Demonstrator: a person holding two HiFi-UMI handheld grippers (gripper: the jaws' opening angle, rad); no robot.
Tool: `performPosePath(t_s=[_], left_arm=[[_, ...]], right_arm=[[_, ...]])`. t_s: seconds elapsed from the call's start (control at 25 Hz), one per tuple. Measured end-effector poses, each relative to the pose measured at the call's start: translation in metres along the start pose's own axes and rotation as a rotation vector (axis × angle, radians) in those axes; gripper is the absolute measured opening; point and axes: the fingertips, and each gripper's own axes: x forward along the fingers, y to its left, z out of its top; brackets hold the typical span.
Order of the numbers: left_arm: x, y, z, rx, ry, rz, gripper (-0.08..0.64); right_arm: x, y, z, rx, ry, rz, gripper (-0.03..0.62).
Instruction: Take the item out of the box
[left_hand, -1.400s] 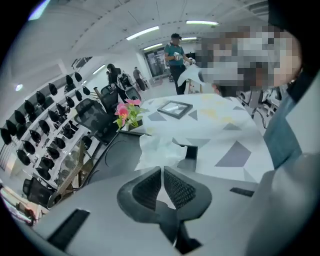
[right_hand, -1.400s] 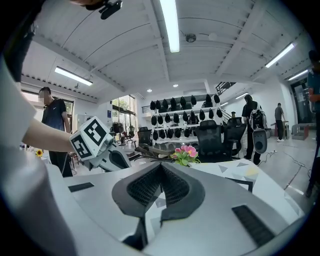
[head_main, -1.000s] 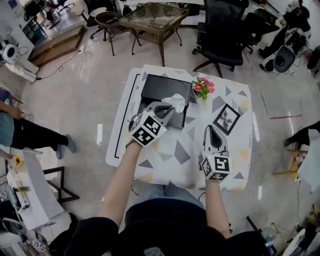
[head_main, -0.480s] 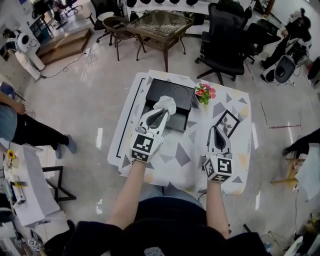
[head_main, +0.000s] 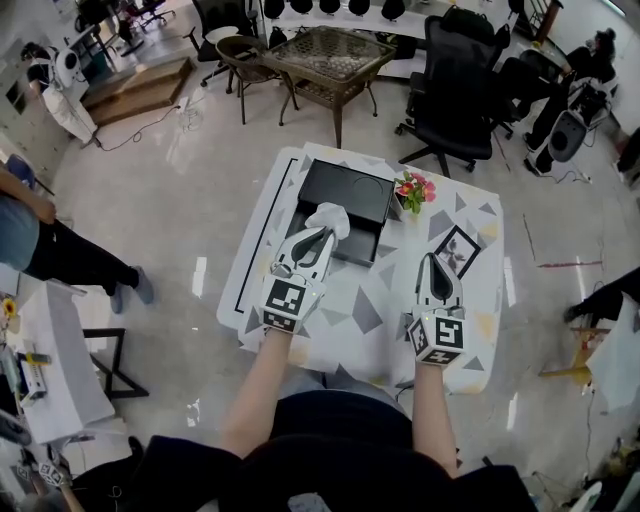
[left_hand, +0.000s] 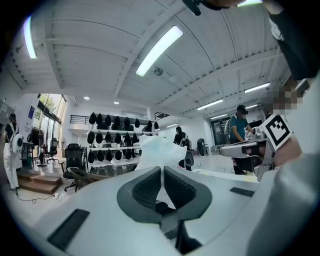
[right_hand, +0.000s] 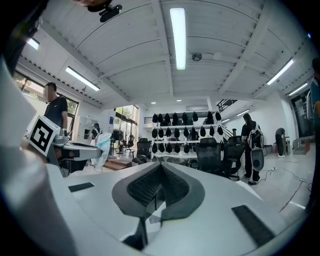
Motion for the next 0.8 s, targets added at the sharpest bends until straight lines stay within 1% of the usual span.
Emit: performPosePath(t_s=[0.52, 0.8], left_arm=[[0.002, 0.006, -0.007, -0.032, 0.011, 0.013, 0.034], [0.001, 0.005, -0.011, -0.038, 0.021, 0.005, 0.034]], right_arm=[[0.000, -0.004, -0.004, -0.018, 0.012, -0.009, 0.002], [-0.002, -0.002, -0.006, -0.032, 0.021, -0.012, 0.002]])
